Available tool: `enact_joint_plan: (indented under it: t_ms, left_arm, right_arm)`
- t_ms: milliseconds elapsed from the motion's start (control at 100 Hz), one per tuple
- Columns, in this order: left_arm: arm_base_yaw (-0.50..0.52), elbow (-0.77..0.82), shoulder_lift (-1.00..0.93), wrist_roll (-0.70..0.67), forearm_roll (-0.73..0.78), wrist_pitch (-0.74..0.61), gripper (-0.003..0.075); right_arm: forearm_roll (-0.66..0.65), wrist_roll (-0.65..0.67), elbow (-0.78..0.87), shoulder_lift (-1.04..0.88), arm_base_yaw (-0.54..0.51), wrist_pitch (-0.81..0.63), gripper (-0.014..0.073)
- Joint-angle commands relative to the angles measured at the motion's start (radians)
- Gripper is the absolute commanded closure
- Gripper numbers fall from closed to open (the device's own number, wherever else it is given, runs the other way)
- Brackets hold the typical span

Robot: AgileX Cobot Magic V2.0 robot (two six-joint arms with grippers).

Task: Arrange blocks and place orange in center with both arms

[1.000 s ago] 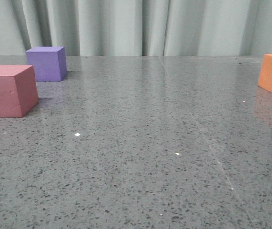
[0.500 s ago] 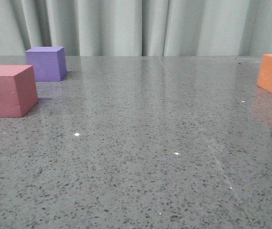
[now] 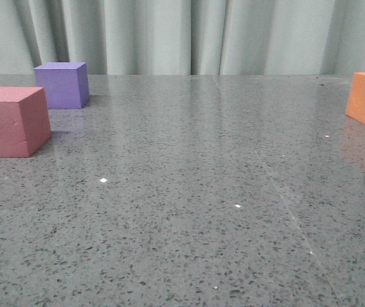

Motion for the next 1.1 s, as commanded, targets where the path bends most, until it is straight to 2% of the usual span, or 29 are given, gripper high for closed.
enact_joint_plan:
  t_ms: [0, 60, 130, 230, 350, 450, 650, 790, 1090]
  left_arm:
    - [0.002, 0.055, -0.033, -0.007, -0.003, -0.075, 0.0739]
    - [0.002, 0.055, -0.033, -0.007, -0.003, -0.075, 0.0739]
    - [0.002, 0.055, -0.033, -0.007, -0.003, -0.075, 0.0739]
    - [0.002, 0.055, -0.033, -0.007, -0.003, -0.075, 0.0739]
    - [0.002, 0.055, -0.033, -0.007, -0.003, -0.075, 0.0739]
    - [0.002, 0.055, -0.033, -0.007, -0.003, -0.075, 0.0739]
    - [0.002, 0.055, -0.033, -0.007, -0.003, -0.075, 0.0739]
    - [0.002, 0.055, -0.033, -0.007, -0.003, -0.075, 0.0739]
    - [0.002, 0.055, -0.033, -0.007, -0.003, -0.075, 0.0739]
  right_arm:
    - [-0.002, -0.003, -0.038, 0.033, 0.005, -0.06, 0.0655]
    - [-0.002, -0.003, -0.038, 0.048, 0.005, -0.051, 0.0618]
    - [-0.002, -0.003, -0.038, 0.056, 0.005, -0.044, 0.0518]
    - [-0.002, -0.003, -0.038, 0.055, 0.005, -0.04, 0.0284]
    - [-0.002, -0.003, -0.038, 0.055, 0.005, -0.033, -0.0075]
    - [-0.002, -0.003, -0.038, 0.055, 0.005, -0.034, -0.0039]
    - [-0.002, -0.052, -0.095, 0.088, 0.005, -0.024, -0.0041]
    - [-0.002, -0.131, -0.207, 0.181, 0.005, 0.036, -0.0041]
    - [0.011, -0.164, -0.353, 0.374, 0.005, 0.055, -0.0041]
